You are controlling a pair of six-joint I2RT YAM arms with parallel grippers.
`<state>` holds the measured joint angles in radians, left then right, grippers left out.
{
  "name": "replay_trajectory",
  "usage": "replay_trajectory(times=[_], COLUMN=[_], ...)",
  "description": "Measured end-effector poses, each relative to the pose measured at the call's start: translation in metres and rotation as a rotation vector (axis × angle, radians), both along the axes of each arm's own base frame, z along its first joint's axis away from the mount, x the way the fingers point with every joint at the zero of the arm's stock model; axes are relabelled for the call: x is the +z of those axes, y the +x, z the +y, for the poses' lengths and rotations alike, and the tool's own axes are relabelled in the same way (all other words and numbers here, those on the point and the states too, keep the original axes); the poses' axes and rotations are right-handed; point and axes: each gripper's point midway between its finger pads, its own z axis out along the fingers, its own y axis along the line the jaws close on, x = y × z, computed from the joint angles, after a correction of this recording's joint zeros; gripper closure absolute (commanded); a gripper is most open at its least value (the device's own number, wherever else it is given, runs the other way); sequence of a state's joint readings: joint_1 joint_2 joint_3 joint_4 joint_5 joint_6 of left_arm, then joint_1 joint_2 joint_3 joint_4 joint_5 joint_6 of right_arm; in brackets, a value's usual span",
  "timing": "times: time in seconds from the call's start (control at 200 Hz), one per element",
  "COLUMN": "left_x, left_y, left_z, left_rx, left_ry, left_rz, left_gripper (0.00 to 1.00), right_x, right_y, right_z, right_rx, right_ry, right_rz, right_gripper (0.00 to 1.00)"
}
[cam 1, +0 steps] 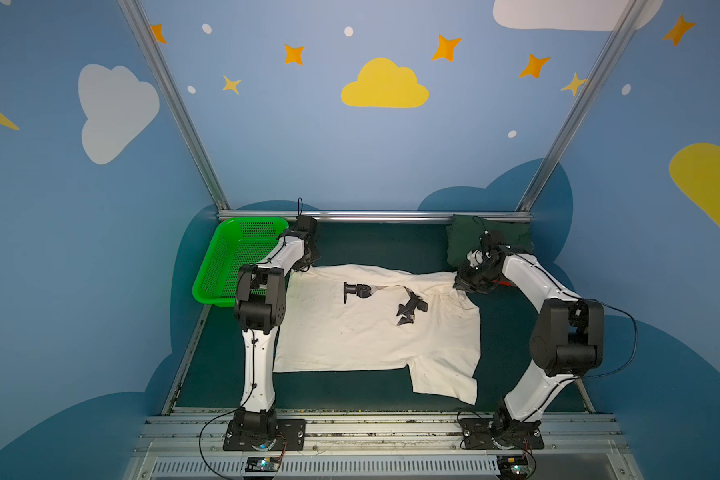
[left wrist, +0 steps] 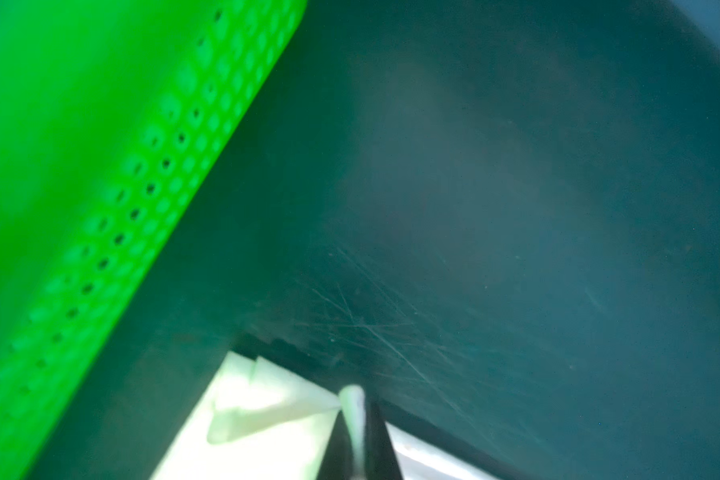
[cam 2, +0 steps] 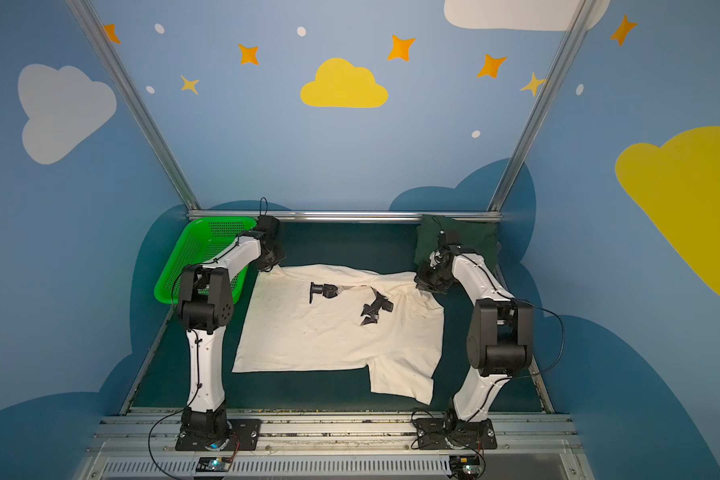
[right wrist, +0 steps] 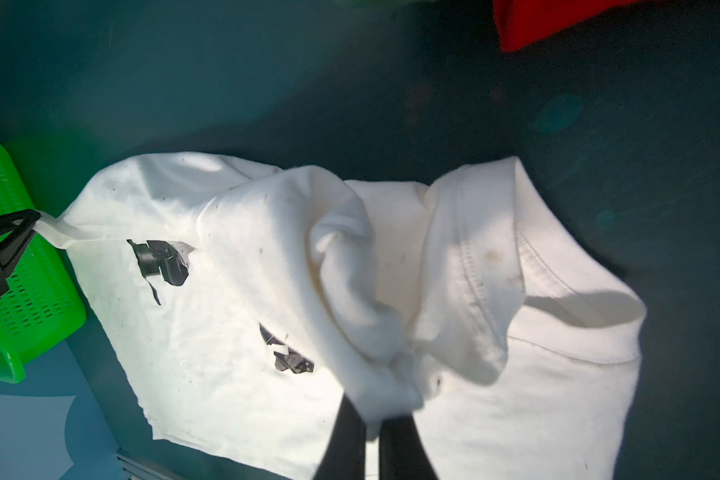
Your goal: Fold and stack the t-shirts
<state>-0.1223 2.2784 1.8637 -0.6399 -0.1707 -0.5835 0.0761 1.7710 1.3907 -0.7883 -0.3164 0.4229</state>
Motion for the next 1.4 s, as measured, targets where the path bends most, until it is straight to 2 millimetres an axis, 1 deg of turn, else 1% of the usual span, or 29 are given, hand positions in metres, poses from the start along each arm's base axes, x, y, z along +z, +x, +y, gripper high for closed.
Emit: replay_trajectory(times=[0.22, 0.36, 0.44, 0.661, 0.771, 0.861, 1.041, 1.176, 1.362, 1.382, 1.402], left_x=[-0.001, 0.001, 0.010, 0.047, 0.054, 0.052, 0.034, 0.023, 0.020, 0.021, 0.021], left_y=[-0.003, -0.018, -0.026, -0.038, -0.044, -0.050, -0.071, -0.088, -0.102, -0.102, -0.103], left_z=[0.004, 0.006, 0.007, 0.009, 0.011, 0.013, 0.020, 0.027, 0.033, 0.034, 0.033], left_rx=[-0.003, -0.007, -0.006, -0.004, 0.000, 0.004, 0.017, 0.038, 0.057, 0.059, 0.058], left_ry=[0.024, 0.034, 0.033, 0.023, 0.028, 0.036, 0.060, 0.094, 0.142, 0.147, 0.151], left_rz=[0.010, 0.021, 0.012, -0.068, -0.085, -0.082, -0.051, -0.044, -0.070, -0.074, -0.077], left_gripper=[0.96, 0.96, 0.96, 0.96, 0.96, 0.96, 0.96, 0.96, 0.96, 0.92, 0.83], right_x=[0.000, 0.000, 0.000, 0.000, 0.002, 0.004, 0.008, 0.009, 0.012, 0.012, 0.013], right_y=[0.000, 0.000, 0.000, -0.001, -0.001, 0.000, -0.004, -0.005, -0.010, -0.011, -0.012], right_z=[0.000, 0.000, 0.000, 0.000, 0.000, 0.000, -0.001, -0.006, -0.012, -0.012, -0.012], right_rx=[0.001, 0.002, 0.001, 0.001, 0.002, 0.004, 0.011, 0.004, 0.002, 0.002, 0.003], right_ry=[0.003, 0.002, 0.002, 0.002, 0.000, -0.002, -0.004, -0.004, -0.011, -0.011, -0.011], right_rz=[0.000, 0.001, 0.001, 0.002, 0.004, -0.002, -0.003, 0.001, 0.000, -0.001, -0.001], right_gripper=[1.00, 1.00, 1.00, 1.00, 1.00, 1.00, 1.00, 1.00, 1.00, 1.00, 1.00])
